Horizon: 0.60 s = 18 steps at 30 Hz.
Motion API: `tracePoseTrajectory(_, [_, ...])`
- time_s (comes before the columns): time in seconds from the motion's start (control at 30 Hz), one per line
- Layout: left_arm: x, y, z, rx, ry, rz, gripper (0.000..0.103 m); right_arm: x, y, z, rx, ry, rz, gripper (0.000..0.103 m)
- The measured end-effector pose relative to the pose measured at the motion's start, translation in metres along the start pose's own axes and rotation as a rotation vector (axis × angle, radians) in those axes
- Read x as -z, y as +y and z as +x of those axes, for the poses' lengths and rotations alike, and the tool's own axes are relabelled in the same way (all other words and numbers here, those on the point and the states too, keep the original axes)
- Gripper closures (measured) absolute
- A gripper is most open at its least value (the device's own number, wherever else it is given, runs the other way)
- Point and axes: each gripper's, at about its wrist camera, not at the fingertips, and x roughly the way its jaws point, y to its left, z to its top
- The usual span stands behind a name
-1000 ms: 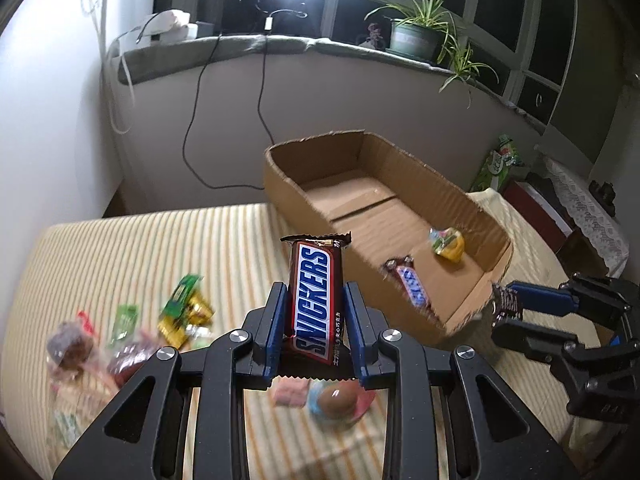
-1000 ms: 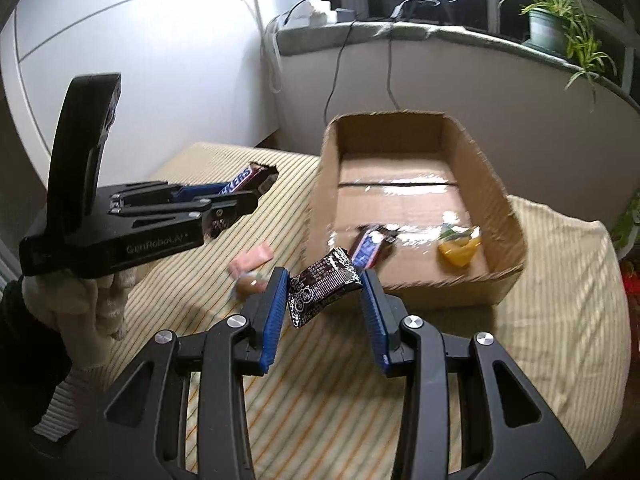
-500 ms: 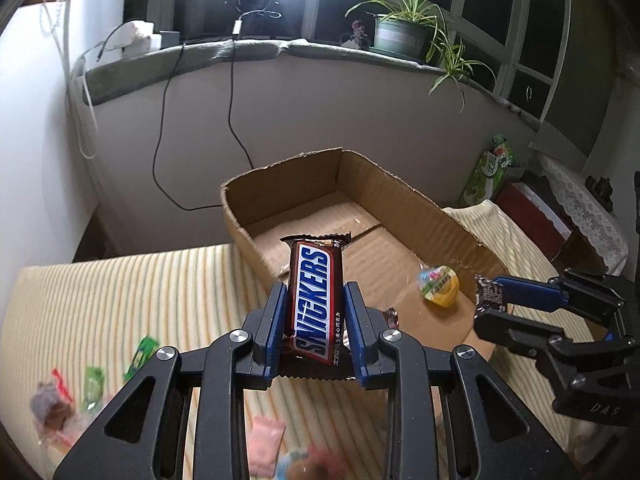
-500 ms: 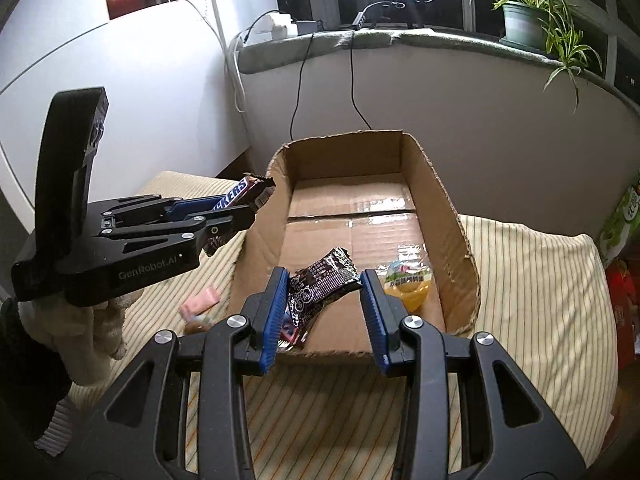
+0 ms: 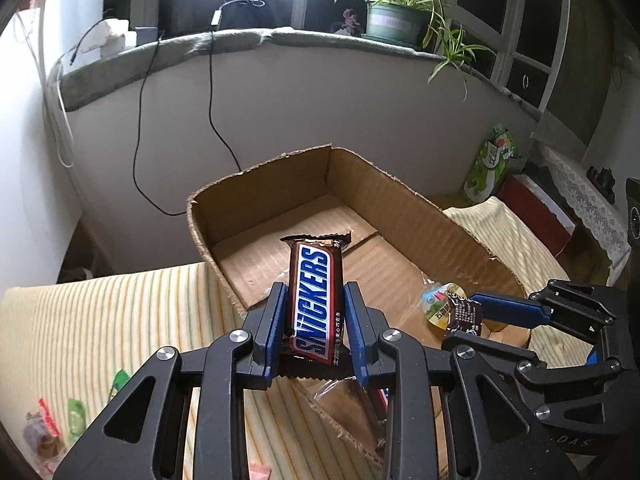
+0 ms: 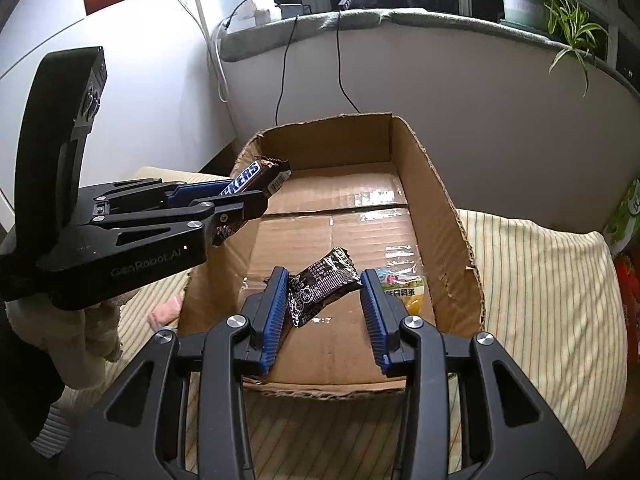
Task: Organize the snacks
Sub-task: 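Grasp the black candy packet with the right tool and carry both into the box, then open both tools to drop the Snickers bar and black packet in the box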
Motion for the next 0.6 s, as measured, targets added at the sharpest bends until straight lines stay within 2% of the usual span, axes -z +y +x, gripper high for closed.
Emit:
tracePoseTrajectory(0.5, [-0.003, -0.005, 0.011, 0.001, 0.012, 0.012, 0.076, 0.0, -0.007, 0.008, 0.004, 0.009, 0.007, 0.063])
tracePoseTrajectory(0.6, [-0.005, -0.007, 0.009, 0.003, 0.006, 0.016, 0.076, 0.0, -0.007, 0.007, 0.008, 0.005, 0.003, 0.058])
